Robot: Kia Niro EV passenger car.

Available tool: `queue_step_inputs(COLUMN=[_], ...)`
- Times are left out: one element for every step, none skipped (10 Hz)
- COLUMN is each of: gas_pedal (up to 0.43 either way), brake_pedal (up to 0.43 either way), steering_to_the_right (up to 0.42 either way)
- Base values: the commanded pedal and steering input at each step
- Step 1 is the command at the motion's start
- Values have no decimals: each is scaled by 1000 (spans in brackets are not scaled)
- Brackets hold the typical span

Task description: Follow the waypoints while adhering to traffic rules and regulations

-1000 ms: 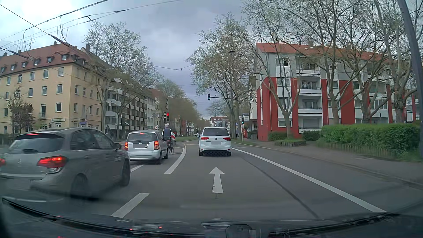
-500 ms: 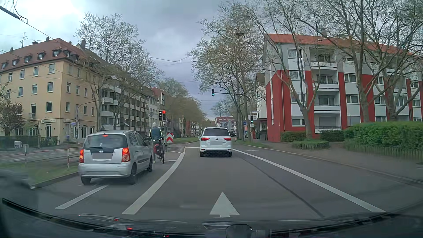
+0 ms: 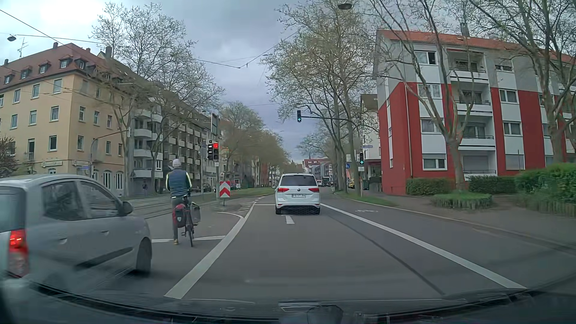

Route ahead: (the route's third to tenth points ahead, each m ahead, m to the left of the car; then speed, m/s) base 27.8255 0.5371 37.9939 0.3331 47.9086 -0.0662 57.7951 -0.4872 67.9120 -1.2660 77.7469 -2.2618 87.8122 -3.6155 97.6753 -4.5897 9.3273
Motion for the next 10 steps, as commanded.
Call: queue_step_inputs(gas_pedal=[169, 157, 157, 150, 138, 138, 118, 110, 98, 79], brake_pedal=[0, 0, 0, 0, 0, 0, 0, 0, 0, 0], steering_to_the_right=[-27, -26, -26, -27, -26, -25, -23, -20, -18, -16])
